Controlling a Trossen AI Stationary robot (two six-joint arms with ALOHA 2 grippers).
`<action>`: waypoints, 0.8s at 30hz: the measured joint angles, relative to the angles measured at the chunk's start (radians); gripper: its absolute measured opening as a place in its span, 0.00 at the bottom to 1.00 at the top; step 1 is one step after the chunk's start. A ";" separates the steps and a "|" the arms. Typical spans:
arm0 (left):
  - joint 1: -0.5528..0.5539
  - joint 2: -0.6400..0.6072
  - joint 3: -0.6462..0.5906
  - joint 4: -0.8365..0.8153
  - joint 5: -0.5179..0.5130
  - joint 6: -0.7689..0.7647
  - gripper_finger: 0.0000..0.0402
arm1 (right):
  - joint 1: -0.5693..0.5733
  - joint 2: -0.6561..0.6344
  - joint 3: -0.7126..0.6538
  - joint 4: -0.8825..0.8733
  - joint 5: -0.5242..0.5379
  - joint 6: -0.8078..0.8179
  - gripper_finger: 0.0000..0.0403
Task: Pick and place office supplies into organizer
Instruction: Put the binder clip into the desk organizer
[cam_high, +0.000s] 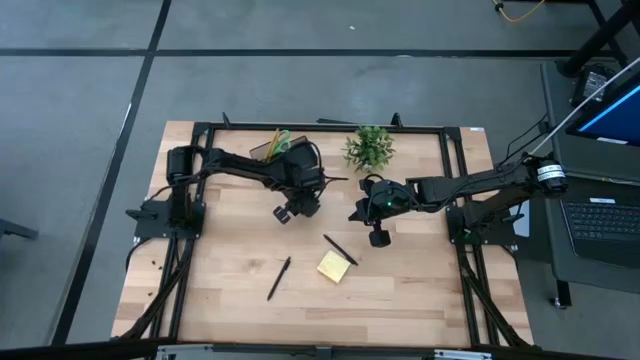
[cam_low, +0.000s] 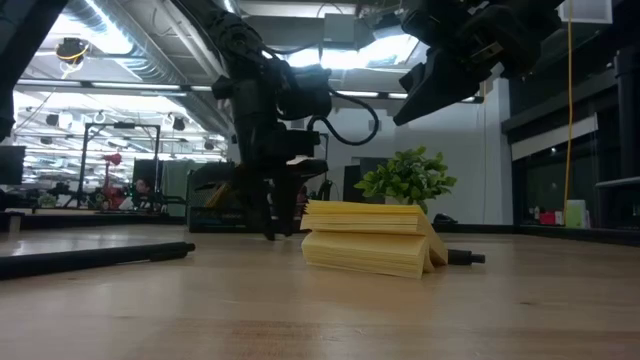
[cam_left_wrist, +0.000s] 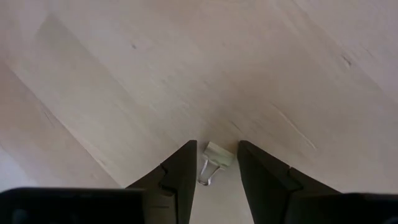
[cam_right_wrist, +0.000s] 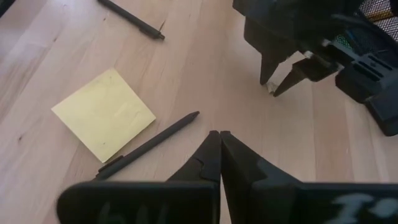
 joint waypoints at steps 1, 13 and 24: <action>0.001 0.000 0.000 -0.005 0.011 -0.013 0.29 | 0.000 0.000 0.000 0.000 0.000 0.000 0.02; 0.001 0.001 -0.001 -0.037 0.035 -0.164 0.29 | 0.000 0.000 0.000 -0.003 0.000 0.001 0.02; 0.000 0.001 -0.002 -0.081 0.036 -0.377 0.29 | 0.000 0.000 0.000 -0.008 -0.018 0.001 0.02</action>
